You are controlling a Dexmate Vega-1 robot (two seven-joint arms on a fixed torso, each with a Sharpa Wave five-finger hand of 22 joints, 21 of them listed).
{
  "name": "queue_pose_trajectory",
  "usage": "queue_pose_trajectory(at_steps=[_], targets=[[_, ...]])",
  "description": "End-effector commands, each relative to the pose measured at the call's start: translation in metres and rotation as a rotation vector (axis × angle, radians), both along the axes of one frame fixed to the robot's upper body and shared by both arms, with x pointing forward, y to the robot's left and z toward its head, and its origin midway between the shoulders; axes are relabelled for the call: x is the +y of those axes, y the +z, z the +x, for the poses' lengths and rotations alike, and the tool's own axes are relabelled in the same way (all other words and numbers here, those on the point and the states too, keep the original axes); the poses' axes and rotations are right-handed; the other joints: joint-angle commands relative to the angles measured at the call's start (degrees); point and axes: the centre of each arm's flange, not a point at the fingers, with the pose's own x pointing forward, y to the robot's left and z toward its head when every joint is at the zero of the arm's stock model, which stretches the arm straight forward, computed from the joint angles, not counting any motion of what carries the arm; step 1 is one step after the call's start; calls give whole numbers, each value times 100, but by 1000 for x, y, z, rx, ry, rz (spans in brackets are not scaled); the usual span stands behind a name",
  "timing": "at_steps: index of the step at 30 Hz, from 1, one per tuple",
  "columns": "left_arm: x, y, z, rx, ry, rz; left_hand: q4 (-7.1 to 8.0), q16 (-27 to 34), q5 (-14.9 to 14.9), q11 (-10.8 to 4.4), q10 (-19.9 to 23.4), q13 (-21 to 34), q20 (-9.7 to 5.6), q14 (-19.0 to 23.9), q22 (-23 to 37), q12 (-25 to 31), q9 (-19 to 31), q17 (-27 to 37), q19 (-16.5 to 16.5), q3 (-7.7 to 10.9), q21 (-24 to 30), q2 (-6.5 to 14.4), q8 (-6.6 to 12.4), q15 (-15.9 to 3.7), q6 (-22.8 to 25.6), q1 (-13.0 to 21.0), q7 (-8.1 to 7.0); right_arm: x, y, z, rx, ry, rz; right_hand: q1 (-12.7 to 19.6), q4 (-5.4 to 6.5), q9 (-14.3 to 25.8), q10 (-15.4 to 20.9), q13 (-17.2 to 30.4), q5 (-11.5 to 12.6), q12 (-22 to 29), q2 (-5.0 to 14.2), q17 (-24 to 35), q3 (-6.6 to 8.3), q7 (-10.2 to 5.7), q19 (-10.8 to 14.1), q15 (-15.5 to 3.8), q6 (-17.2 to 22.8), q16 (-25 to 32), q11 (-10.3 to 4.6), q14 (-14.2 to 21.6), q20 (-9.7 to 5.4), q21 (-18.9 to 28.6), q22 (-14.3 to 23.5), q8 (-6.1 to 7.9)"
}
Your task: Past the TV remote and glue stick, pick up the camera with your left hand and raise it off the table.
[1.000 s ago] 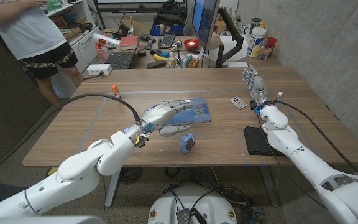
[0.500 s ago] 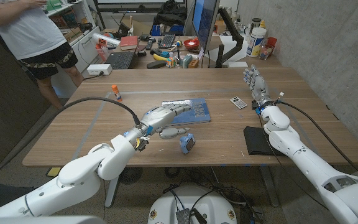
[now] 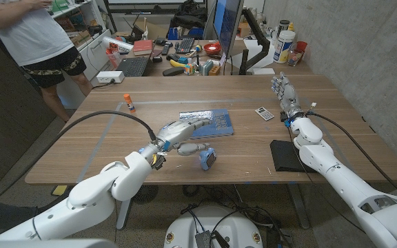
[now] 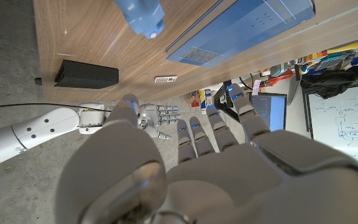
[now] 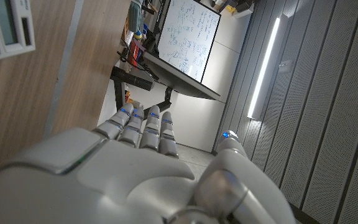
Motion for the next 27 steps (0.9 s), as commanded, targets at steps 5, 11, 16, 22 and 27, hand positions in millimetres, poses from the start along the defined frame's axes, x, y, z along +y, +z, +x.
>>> queue_pose_trajectory(at_steps=[5,11,16,22,27], targets=[[-8,4,3,65,28,43,-34,-12,-17,7,37,10,65,54,23,-27,22,10,61,-7,15,-12,4,30,26,76,7,-2,0,3,-6,2,21,-22,-8,29,59,13,43,39,-8,24,-27,2,46,-7,51,-21,-6,45,-80,-24,31,43],[-11,4,4,78,38,62,-42,-19,-21,5,46,11,75,62,23,-27,23,10,66,-5,4,-14,9,49,54,95,14,-4,-2,4,-5,2,31,-17,-13,29,58,14,50,37,-9,23,-28,3,49,-6,62,-19,-4,55,-78,-36,32,46],[-13,3,4,75,42,76,-48,-22,-25,1,50,13,84,79,23,-30,24,11,47,-3,-17,-15,3,72,56,114,4,-5,-3,4,-4,0,36,-14,-16,29,56,14,55,36,-9,23,-30,6,54,-6,66,-21,-10,52,-76,-44,32,47],[-15,0,3,67,43,91,-54,-43,-30,15,22,15,93,53,22,-44,26,11,15,2,-44,-12,-15,87,29,136,-4,-5,-3,4,-6,1,37,-8,-21,29,66,14,61,39,-9,22,-31,6,56,-4,67,-22,4,54,-70,-53,32,47],[-14,-1,1,73,48,90,-59,-51,-34,10,27,16,83,50,22,-43,27,12,-3,8,-62,-4,-18,102,34,156,-14,-4,-4,3,-6,2,36,-3,-26,29,79,14,67,44,-10,22,-32,12,59,1,65,-19,15,64,-70,-60,32,46]])
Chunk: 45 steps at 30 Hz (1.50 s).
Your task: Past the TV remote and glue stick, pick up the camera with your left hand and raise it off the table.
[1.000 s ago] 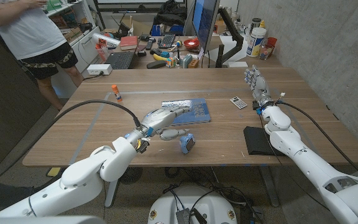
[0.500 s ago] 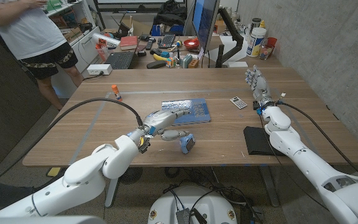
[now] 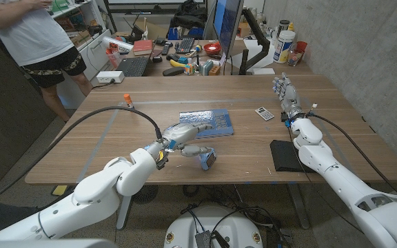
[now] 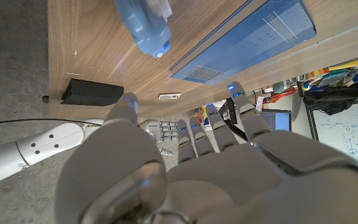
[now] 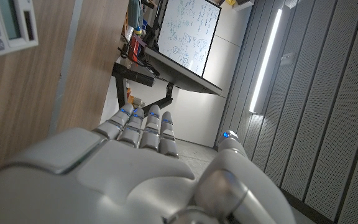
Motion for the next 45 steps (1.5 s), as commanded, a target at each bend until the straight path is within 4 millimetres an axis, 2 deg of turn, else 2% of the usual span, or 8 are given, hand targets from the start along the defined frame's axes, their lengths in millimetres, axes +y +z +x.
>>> queue_pose_trajectory(at_steps=[1,15,29,45], targets=[[-8,-3,-5,6,-7,25,-34,-3,-12,9,28,17,17,7,23,-16,13,12,-23,9,-19,19,-19,55,33,89,-15,0,-1,-1,-8,4,7,-2,-11,29,58,14,24,43,-10,22,-15,16,61,1,66,-20,-5,62,-70,-30,32,46],[-9,-7,-4,16,3,6,-37,-13,-24,-1,47,21,22,18,23,-13,16,15,-32,13,-48,27,-26,103,44,117,-16,-2,-2,-2,-15,3,19,9,-23,30,64,15,43,43,-14,22,-22,10,76,6,71,-20,-1,71,-63,-56,34,45],[-14,-16,0,35,21,85,-44,-20,-35,-16,93,25,30,31,24,0,19,17,-79,29,-93,49,-30,107,59,162,-18,-1,-1,-4,-23,7,30,20,-35,30,57,15,63,38,-15,23,-28,19,89,8,75,-18,-36,89,-62,-80,35,45],[-17,-22,2,59,33,97,-55,-22,-46,-32,116,30,25,60,25,1,20,18,-80,41,-119,59,-19,116,111,209,-1,-5,-4,-4,-15,3,32,31,-45,30,75,15,82,42,-13,24,-33,18,107,8,75,-20,-8,93,-54,-103,36,43]])
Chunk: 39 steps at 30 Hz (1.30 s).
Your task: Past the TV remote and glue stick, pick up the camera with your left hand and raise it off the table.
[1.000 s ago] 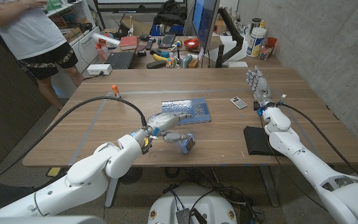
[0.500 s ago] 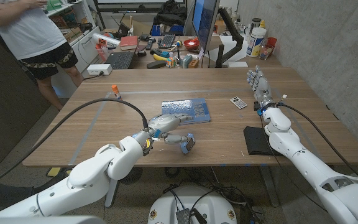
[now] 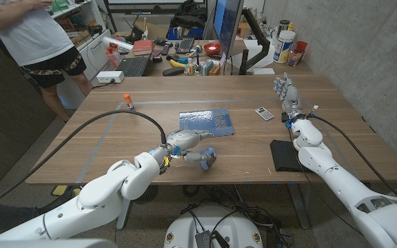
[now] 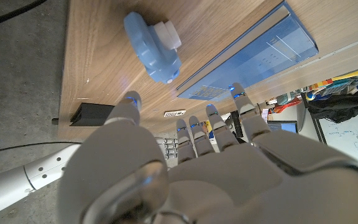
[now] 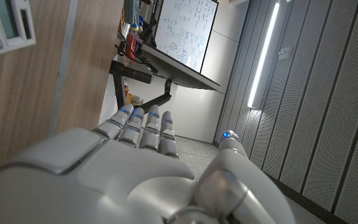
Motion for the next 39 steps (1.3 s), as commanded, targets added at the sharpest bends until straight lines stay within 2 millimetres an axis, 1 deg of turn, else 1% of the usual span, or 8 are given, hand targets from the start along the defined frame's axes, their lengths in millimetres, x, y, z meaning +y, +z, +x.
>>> queue_pose_trajectory(at_steps=[1,11,18,30,34,35,39], targets=[[-2,-6,2,21,14,11,-38,-22,-3,-1,26,31,8,36,25,2,22,18,-15,23,-12,-5,25,29,51,64,-7,-3,-3,0,5,-2,3,31,-21,30,66,15,38,42,-13,24,-10,15,46,-2,37,-20,0,41,-56,-15,6,44],[-2,-11,3,25,28,-8,-41,-27,-8,1,42,33,10,38,26,4,23,19,-17,26,-26,-3,21,29,53,83,-11,-4,-4,-2,4,-4,0,31,-24,30,58,15,44,38,-14,24,-15,18,50,-1,34,-20,-14,44,-42,-26,7,42],[-1,-16,6,26,47,-3,-43,-28,-12,3,46,34,10,48,26,2,23,20,-16,29,-35,0,20,34,61,97,-5,-7,-4,-2,3,-10,3,28,-24,30,61,16,48,38,-15,25,-19,18,55,0,44,-22,5,41,-42,-32,7,45],[-5,-20,12,31,42,-24,-45,-21,-20,-15,86,36,14,84,27,11,24,21,-10,35,-49,9,33,27,113,123,-17,-10,-4,-3,2,-9,1,23,-23,30,65,16,54,38,-15,27,-28,18,63,2,51,-23,-11,42,-35,-45,8,46],[-5,-21,16,27,39,-29,-44,-23,-24,-35,112,38,9,92,27,17,24,22,-6,36,-57,10,48,23,160,132,-17,-13,-5,-4,1,-11,1,20,-23,30,69,16,56,39,-17,27,-32,12,64,2,47,-24,0,42,-35,-50,8,43],[-5,-21,18,28,40,-30,-44,-23,-26,-62,147,39,0,96,27,28,24,22,-11,35,-63,8,50,19,171,135,-20,-14,-5,-4,1,-12,1,19,-23,30,75,16,56,41,-18,28,-34,14,64,2,50,-24,-3,42,-34,-52,8,44],[-5,-22,23,33,40,-34,-42,-30,-29,-52,152,39,-5,87,28,26,24,23,-20,34,-73,8,55,14,192,139,-15,-16,-6,-3,1,-15,5,15,-22,30,73,16,59,40,-21,28,-39,7,69,4,52,-22,-14,46,-33,-56,9,44]])
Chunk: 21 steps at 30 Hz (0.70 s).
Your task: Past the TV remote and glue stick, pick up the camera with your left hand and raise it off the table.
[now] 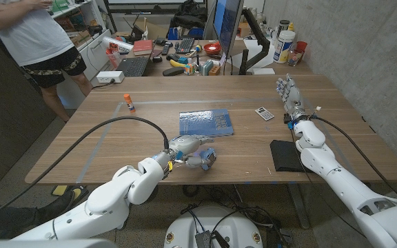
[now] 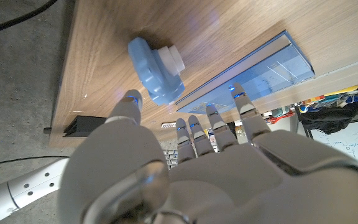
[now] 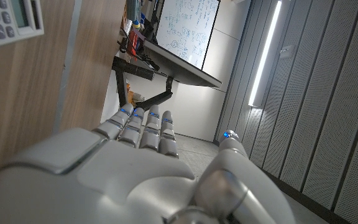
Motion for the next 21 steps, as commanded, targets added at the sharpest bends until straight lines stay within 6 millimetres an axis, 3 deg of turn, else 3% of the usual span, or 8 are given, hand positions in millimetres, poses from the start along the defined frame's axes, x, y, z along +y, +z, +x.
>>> queue_pose_trajectory(at_steps=[1,15,21], targets=[[-2,-3,11,6,-6,-17,-18,-9,-9,3,64,12,-5,42,28,26,25,24,-24,10,-33,-3,59,7,71,61,-4,-7,-2,0,-2,-5,5,14,1,30,73,16,59,40,-22,28,-16,-15,68,3,33,-23,-17,45,-36,-19,11,45],[-5,-3,23,29,-19,-66,-16,-6,-13,-31,159,16,-5,74,29,42,24,26,-42,0,-65,-19,71,-26,142,78,-42,-7,-1,3,-5,-3,8,-15,9,29,72,16,62,37,-40,31,-42,-36,79,-9,30,-14,-11,69,-23,-31,12,41],[-5,-2,27,47,-24,-88,-68,0,-17,-18,132,18,-19,127,31,16,22,17,164,8,-4,-61,38,-52,83,172,-75,-6,0,4,-8,0,8,-26,12,29,74,16,64,38,-48,32,-53,-43,87,-13,30,-16,-27,68,-12,-35,12,40]])
